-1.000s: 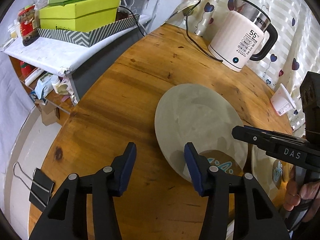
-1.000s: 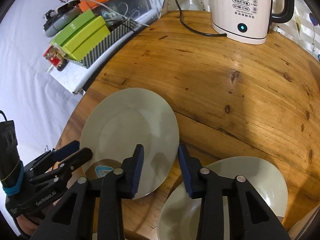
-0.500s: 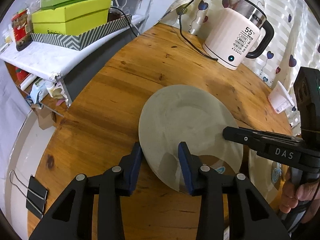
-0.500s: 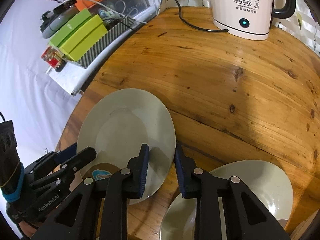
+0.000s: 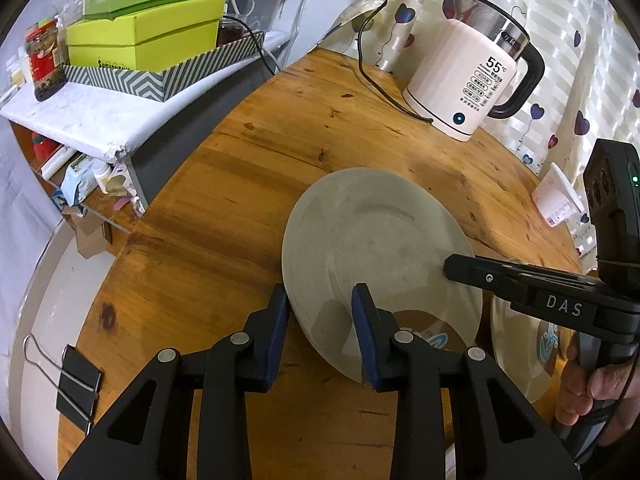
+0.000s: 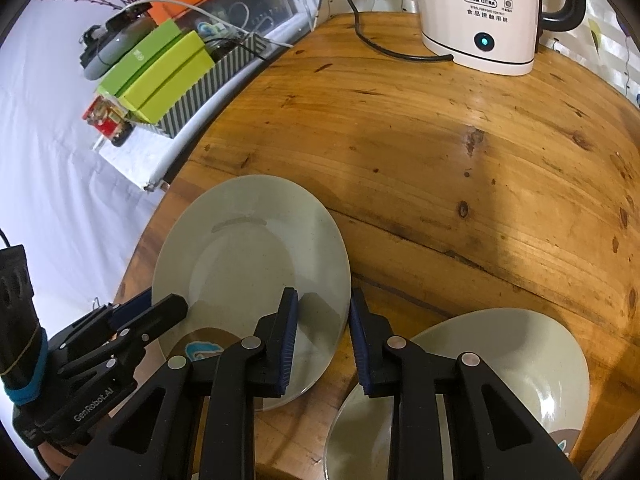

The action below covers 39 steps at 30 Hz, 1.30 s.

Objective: Organize plates and bowls

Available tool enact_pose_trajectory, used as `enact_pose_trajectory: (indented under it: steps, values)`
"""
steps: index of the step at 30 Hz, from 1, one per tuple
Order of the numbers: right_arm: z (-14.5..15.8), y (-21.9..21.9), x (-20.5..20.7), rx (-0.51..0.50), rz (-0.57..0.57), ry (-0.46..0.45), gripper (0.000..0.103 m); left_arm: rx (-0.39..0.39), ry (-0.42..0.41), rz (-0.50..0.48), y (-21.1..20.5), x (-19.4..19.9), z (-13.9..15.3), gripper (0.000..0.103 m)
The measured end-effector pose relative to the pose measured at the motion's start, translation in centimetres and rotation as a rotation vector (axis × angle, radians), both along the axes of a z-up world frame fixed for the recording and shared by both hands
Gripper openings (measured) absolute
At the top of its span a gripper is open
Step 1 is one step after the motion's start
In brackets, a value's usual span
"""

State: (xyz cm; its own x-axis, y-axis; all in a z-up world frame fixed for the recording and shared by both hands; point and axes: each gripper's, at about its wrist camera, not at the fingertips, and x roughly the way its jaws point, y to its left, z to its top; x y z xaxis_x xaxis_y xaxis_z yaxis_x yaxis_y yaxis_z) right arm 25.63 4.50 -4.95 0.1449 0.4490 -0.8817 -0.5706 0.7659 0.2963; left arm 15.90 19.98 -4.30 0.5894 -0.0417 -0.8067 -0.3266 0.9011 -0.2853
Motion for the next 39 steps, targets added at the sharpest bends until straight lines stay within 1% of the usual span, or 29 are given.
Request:
enact_pose_trajectory:
  steps: [10,18,27,39]
  values:
    - [1.6,-0.5,-1.2,0.015,0.003,-0.018,0.024,0.016,-0.018,0.001,-0.4,-1.1,1.6,0.033]
    - [3.1,-1.8,-3.0,0.026,-0.002,-0.031,0.024,0.031,-0.028,-0.012,-1.7,-2.8,3.0,0.033]
    - [4.2,-4.6,-6.0,0.038,-0.024,-0.039,0.024,0.047,-0.038,-0.042,-4.2,-5.4,4.2,0.033]
    - [5.4,-8.2,-10.9,0.052,-0.060,-0.058,0.024,0.065,-0.044,-0.078,-7.7,-9.3,5.1,0.033]
